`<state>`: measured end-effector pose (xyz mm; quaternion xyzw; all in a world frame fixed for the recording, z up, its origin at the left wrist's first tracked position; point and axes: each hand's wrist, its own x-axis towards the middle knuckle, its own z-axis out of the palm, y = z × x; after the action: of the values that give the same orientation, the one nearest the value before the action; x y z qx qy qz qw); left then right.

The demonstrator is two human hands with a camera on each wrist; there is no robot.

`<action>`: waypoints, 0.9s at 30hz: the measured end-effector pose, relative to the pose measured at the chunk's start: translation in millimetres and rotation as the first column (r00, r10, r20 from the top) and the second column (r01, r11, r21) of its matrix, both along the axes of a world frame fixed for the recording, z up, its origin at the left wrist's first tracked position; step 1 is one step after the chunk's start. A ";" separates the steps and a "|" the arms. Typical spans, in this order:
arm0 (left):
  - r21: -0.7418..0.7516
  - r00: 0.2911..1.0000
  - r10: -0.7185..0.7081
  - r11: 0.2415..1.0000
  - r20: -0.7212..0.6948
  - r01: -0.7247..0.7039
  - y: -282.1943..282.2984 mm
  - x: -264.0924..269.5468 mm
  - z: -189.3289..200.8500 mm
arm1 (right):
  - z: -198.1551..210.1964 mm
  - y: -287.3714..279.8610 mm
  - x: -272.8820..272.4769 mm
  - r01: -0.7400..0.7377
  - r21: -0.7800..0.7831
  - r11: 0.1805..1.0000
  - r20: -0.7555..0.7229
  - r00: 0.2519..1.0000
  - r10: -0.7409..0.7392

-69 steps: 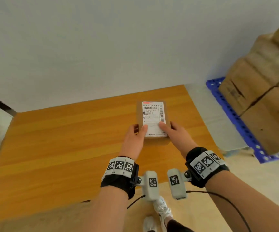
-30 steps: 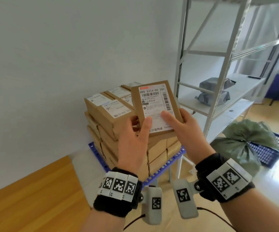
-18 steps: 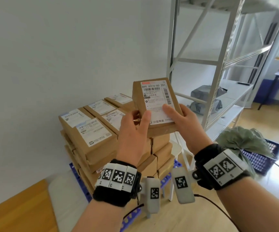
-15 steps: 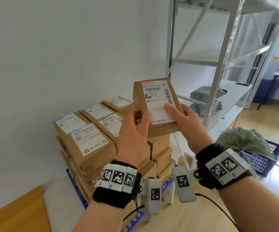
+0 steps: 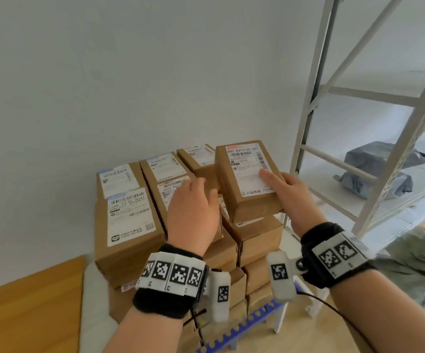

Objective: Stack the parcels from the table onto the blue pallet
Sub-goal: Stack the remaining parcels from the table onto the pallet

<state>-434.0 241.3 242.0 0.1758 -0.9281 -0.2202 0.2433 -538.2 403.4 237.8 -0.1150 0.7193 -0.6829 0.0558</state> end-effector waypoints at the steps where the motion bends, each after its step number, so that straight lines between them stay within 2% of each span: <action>1: -0.027 0.999 0.034 0.999 0.022 -0.034 0.9 -2.6 -2.3 | -3.1 -1.5 -5.6 -0.033 0.021 0.999 0.005 0.999 0.033; 6: -0.082 0.984 0.176 0.981 0.019 -0.174 8.4 -13.0 -9.4 | -14.2 -8.0 -27.5 -0.184 0.103 0.978 0.038 0.983 0.181; 12: -0.069 0.974 0.224 0.973 0.021 -0.222 10.1 -13.8 -9.2 | -28.3 -15.0 -46.0 -0.266 0.263 0.927 0.042 0.964 0.264; 19: -0.059 0.967 0.255 0.965 0.017 -0.254 13.7 -14.9 -11.7 | -30.1 -18.6 -50.9 -0.265 0.339 0.903 -0.011 0.958 0.285; 27: -0.071 0.963 0.269 0.961 0.015 -0.267 13.1 -14.4 -15.1 | -36.7 -23.9 -64.3 -0.223 0.287 0.931 -0.004 0.972 0.235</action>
<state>-448.4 254.5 226.9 0.2940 -0.9057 -0.1513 0.2652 -602.4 379.6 201.1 -0.2019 0.7926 -0.5587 0.1371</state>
